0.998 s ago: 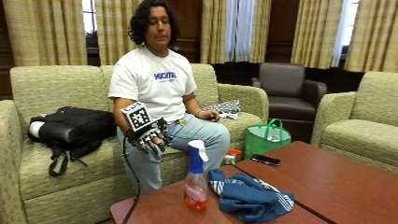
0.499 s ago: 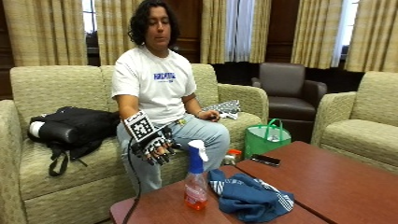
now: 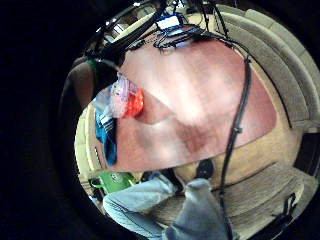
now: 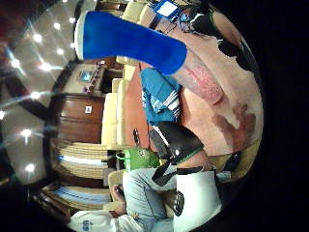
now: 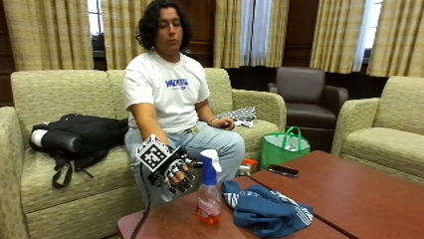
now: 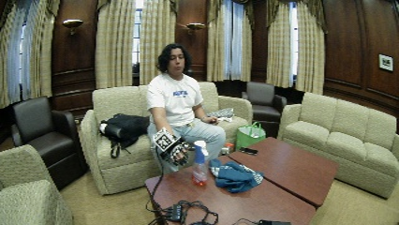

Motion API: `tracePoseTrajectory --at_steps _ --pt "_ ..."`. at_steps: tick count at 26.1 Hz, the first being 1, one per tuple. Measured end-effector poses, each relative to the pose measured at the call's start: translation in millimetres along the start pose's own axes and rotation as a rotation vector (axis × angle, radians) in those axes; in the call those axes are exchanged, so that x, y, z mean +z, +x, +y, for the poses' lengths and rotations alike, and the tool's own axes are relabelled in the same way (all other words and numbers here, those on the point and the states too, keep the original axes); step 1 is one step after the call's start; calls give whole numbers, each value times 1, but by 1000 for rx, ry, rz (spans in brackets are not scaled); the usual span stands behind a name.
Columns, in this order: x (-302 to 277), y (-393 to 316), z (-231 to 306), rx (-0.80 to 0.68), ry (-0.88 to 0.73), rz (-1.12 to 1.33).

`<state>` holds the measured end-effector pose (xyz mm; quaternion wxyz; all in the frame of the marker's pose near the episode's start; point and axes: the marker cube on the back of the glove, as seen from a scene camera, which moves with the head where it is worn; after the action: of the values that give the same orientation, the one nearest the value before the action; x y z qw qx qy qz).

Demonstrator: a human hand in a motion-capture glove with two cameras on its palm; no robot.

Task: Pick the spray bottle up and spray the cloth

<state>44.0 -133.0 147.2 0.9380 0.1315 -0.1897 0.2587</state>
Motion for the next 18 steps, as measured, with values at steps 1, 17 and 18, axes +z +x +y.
tracePoseTrajectory --at_steps 1,17,18 --pt "3 0 -3 1 8 -17" --pt "41 -21 -48 -164 24 -142" --pt "43 -20 -51 -173 22 -148"
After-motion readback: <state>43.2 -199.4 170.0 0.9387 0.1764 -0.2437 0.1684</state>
